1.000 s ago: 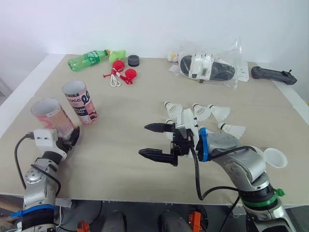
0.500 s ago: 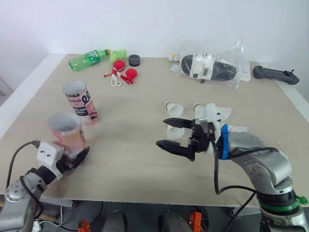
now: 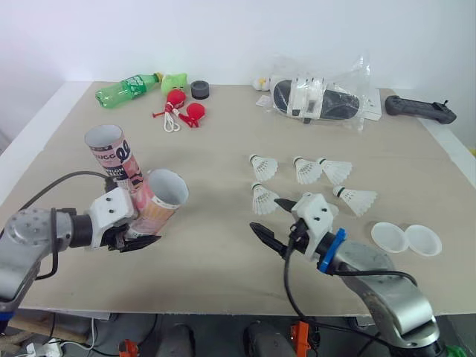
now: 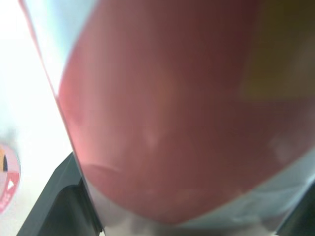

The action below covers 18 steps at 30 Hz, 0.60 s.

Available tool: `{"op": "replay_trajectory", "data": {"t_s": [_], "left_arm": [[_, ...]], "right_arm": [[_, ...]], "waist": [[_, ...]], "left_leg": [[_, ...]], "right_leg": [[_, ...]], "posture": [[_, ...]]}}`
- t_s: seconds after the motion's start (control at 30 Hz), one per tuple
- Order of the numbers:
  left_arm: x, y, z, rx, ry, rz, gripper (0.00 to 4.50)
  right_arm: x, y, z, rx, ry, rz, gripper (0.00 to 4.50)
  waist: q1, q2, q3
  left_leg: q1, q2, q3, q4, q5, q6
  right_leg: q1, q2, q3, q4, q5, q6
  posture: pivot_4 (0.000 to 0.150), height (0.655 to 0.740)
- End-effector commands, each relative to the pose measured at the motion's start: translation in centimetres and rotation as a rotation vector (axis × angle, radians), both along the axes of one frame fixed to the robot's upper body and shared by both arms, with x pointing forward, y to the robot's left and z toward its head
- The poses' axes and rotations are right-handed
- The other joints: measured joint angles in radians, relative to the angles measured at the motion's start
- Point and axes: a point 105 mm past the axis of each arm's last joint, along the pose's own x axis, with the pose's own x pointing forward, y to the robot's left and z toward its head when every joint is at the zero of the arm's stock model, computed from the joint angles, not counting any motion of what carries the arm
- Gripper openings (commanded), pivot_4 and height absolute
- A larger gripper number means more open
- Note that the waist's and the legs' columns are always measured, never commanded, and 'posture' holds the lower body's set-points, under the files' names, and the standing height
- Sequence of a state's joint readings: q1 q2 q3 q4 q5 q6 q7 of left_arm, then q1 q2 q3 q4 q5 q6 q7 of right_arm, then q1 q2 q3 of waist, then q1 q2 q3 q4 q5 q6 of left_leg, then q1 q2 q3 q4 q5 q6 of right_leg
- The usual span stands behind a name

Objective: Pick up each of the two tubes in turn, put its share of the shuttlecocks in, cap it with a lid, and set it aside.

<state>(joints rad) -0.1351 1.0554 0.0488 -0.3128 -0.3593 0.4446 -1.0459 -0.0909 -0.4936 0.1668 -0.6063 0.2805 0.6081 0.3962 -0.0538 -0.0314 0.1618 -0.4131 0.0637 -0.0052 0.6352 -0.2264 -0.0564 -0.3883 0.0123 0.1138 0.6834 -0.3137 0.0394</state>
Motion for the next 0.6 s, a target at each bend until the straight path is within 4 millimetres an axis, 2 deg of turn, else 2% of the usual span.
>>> {"op": "replay_trajectory", "data": {"t_s": [0.03, 0.17, 0.6], "left_arm": [[0.1, 0.3, 0.2, 0.053, 0.034, -0.031, 3.15], [0.3, 0.3, -0.1, 0.082, 0.061, -0.06, 3.15], [0.8, -0.6, -0.6, 0.091, 0.043, -0.106, 3.15]], "right_arm": [[0.5, 1.0, 0.3, -0.017, -0.043, -0.047, 4.5], [1.4, 1.8, -0.3, 0.004, -0.025, -0.124, 4.5], [5.2, 1.6, -1.1, 0.053, 0.008, -0.317, 4.5]], "waist": [[0.001, 0.0, 0.0], [0.004, 0.0, 0.0], [0.006, 0.0, 0.0]], "left_leg": [[-0.003, 0.0, 0.0, 0.0, 0.0, 0.0], [-0.013, 0.0, -0.001, 0.001, 0.001, -0.002], [-0.013, 0.0, -0.002, 0.003, 0.004, -0.006]], "right_leg": [[-0.003, 0.0, -0.001, 0.0, 0.0, 0.0], [-0.012, 0.0, -0.002, 0.002, 0.0, -0.001], [-0.014, 0.0, -0.003, 0.008, 0.001, -0.002]], "posture": [[0.15, 0.74], [0.15, 0.74], [0.15, 0.74]]}}
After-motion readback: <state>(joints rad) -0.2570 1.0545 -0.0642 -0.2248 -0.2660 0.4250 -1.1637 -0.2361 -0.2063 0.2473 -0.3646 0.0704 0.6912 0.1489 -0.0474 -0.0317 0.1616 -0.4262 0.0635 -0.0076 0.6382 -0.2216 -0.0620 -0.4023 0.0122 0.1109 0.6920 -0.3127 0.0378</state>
